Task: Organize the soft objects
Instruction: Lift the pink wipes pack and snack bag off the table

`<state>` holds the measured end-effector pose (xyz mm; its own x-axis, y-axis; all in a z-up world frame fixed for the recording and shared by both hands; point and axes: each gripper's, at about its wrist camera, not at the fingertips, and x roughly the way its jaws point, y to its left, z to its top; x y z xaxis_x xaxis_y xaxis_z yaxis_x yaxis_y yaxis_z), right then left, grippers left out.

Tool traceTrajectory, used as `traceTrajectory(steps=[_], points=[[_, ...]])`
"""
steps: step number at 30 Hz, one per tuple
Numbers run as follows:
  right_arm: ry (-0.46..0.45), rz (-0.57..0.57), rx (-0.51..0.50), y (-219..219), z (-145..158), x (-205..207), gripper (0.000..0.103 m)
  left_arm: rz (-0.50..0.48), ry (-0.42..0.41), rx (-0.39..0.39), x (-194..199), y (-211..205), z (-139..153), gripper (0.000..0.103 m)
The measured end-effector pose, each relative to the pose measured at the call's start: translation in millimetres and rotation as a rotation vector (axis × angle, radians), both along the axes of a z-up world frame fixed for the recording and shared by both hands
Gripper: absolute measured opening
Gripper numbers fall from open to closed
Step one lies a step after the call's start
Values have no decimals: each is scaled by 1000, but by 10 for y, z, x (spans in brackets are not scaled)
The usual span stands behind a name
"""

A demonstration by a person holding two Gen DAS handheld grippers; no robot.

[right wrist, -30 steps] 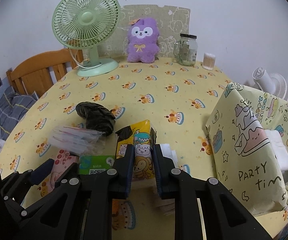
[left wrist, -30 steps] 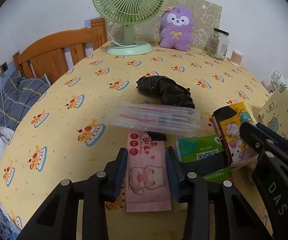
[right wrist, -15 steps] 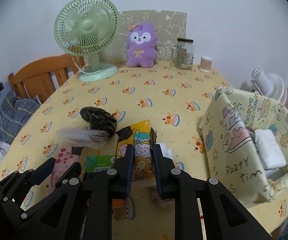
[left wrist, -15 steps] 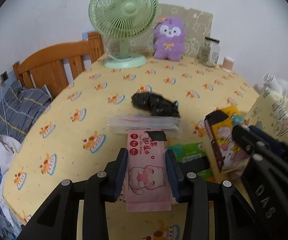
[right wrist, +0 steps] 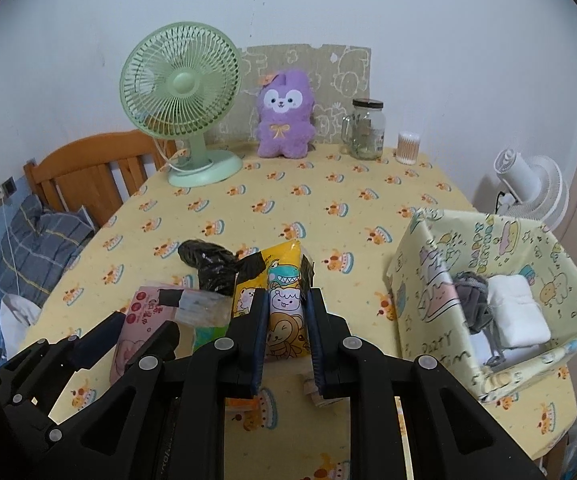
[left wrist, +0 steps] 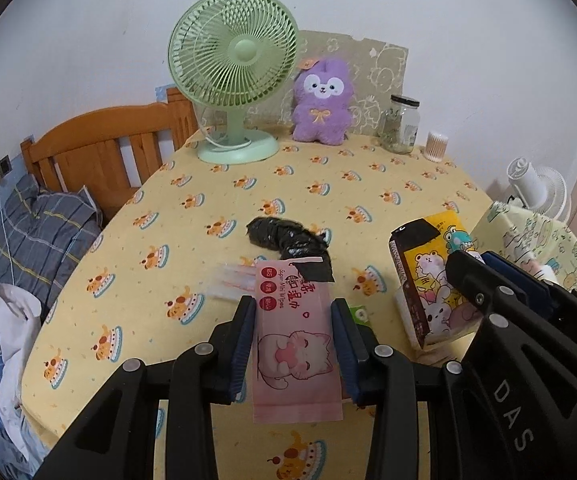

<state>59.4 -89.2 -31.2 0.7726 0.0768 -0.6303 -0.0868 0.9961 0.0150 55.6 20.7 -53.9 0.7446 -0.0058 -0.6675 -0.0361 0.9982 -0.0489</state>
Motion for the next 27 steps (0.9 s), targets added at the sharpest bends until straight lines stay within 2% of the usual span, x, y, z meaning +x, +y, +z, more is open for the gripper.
traceTrajectory(steps=[15, 27], points=[[-60, -4, 22, -139, 416, -61, 22, -23, -65, 1, -48, -130, 399, 39], [-88, -16, 35, -397, 557, -61, 22, -45, -105, 16, -40, -398, 546, 39]])
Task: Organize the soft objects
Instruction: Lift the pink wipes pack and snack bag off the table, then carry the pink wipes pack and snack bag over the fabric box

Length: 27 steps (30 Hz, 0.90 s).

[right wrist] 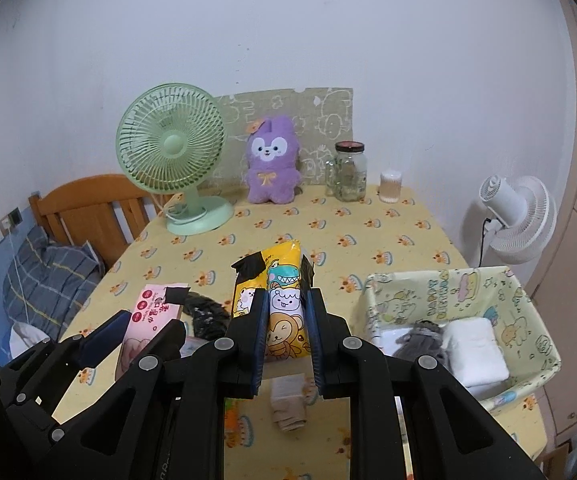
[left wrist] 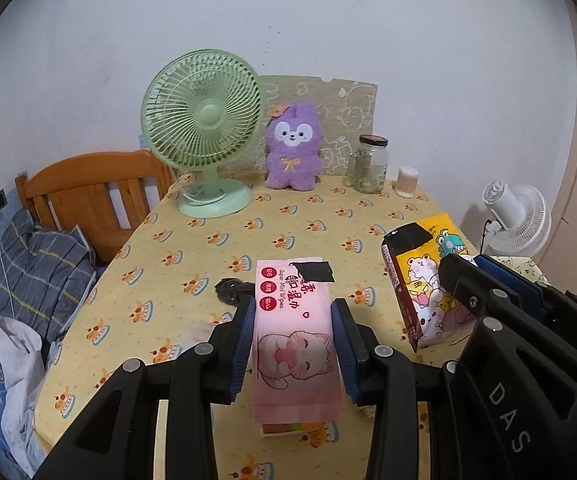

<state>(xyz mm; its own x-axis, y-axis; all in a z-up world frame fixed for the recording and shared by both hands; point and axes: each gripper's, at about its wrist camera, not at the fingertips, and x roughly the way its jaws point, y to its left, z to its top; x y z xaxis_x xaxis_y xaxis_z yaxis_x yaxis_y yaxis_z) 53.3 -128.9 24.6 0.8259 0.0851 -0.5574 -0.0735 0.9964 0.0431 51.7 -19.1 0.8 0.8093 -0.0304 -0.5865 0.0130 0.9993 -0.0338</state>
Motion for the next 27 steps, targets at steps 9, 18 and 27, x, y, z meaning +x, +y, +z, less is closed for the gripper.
traceTrajectory(steps=[9, 18, 27], points=[[-4, -22, 7, -243, 21, 5, 22, -33, -10, -4, 45, -251, 23, 39], [-27, -64, 8, -499, 69, 9, 22, -91, -25, -2, 117, -517, 73, 39], [-42, -94, 5, -768, 82, 7, 22, -139, -38, -7, 158, -781, 88, 39]])
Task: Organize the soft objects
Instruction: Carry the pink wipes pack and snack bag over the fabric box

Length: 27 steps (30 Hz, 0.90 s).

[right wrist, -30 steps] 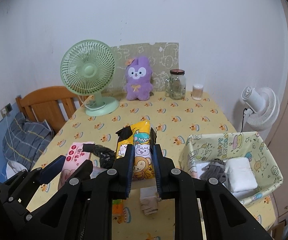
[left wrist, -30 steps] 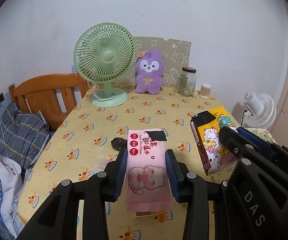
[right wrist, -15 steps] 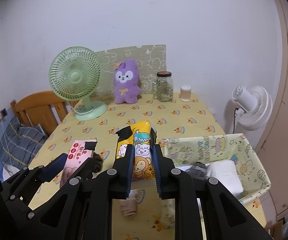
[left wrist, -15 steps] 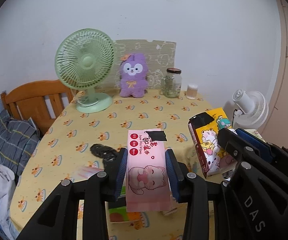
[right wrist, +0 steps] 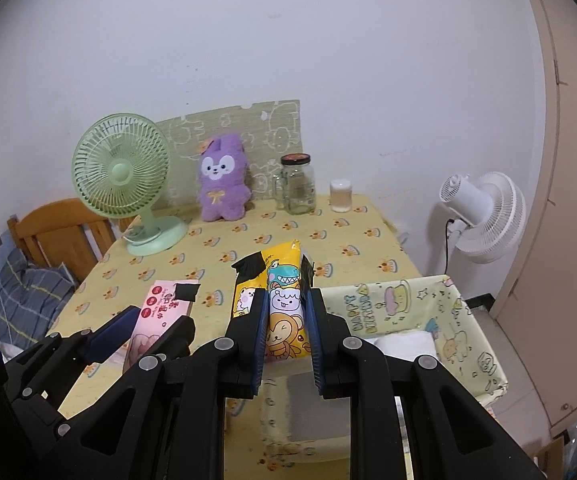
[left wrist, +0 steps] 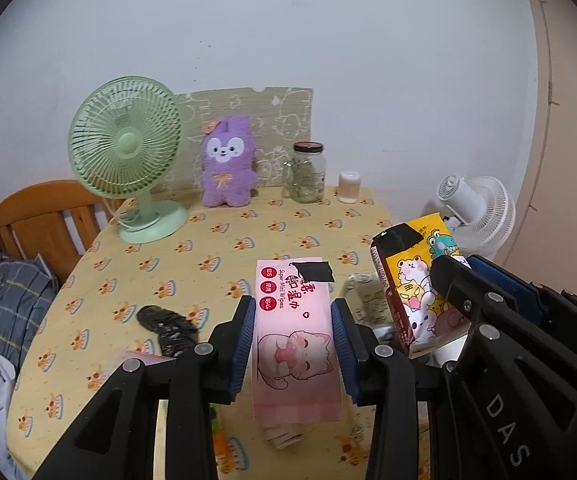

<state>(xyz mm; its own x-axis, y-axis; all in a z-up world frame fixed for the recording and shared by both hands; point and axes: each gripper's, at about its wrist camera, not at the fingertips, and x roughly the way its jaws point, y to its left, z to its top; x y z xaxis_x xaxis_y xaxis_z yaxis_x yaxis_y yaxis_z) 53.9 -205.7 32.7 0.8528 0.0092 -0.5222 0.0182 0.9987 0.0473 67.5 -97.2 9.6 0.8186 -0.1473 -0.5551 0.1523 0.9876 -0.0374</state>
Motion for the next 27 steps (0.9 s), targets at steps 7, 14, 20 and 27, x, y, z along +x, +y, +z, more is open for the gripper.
traceTrajectory(steps=[7, 14, 20, 27], points=[[-10, -28, -15, -206, 2, -11, 22, -37, -3, -9, 37, -213, -17, 39], [-10, -62, -15, -407, -45, -14, 22, -73, 3, -1, 79, -416, -55, 39], [-9, -87, -15, -563, -77, -13, 22, -104, 9, 9, 95, -596, -82, 39], [-4, -119, -20, -722, -123, -9, 22, -143, 21, 14, 137, -775, -130, 39]])
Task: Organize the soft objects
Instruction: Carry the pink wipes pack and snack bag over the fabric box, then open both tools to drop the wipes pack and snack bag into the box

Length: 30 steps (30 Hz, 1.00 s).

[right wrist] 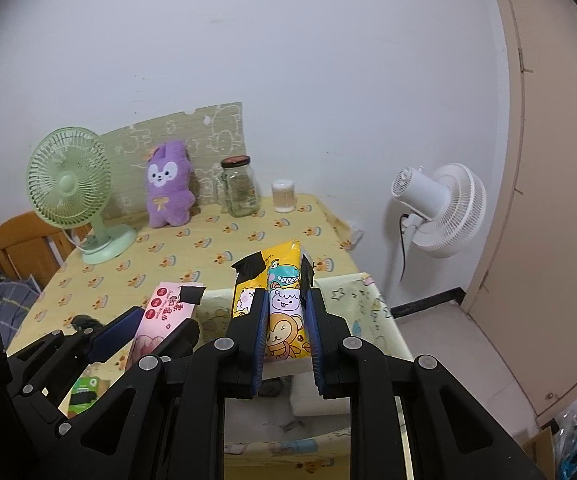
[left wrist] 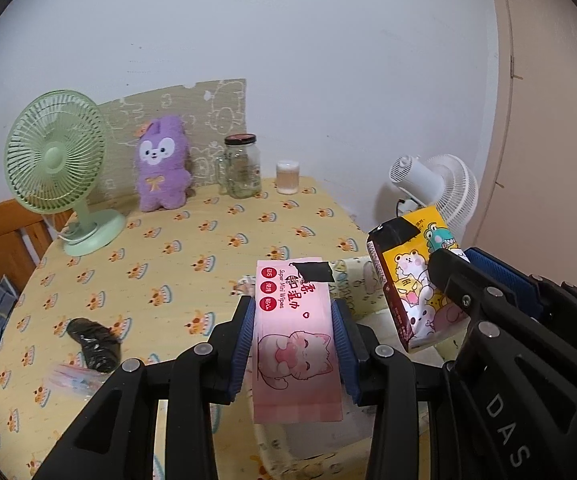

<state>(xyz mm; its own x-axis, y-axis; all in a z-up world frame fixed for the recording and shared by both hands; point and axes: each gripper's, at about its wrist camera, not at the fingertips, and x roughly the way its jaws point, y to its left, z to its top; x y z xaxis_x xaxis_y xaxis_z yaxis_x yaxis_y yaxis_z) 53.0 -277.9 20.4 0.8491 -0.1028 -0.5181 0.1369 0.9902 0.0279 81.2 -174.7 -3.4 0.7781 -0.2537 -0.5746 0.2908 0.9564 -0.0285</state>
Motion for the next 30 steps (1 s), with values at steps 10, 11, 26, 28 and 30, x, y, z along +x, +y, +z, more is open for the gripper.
traceTrajectory(steps=[10, 11, 26, 28, 30], points=[[11, -32, 9, -191, -81, 36, 22, -47, 19, 43, 91, -203, -73, 41], [14, -36, 11, -206, -92, 38, 22, -51, 24, 50, 104, -221, -85, 41], [71, -11, 73, -355, -268, 226, 24, -83, 85, 137, 237, -346, -205, 79], [75, -1, 76, -359, -285, 248, 25, -82, 89, 144, 250, -336, -217, 80], [80, 4, 75, -352, -298, 269, 31, -83, 92, 144, 258, -328, -225, 82]])
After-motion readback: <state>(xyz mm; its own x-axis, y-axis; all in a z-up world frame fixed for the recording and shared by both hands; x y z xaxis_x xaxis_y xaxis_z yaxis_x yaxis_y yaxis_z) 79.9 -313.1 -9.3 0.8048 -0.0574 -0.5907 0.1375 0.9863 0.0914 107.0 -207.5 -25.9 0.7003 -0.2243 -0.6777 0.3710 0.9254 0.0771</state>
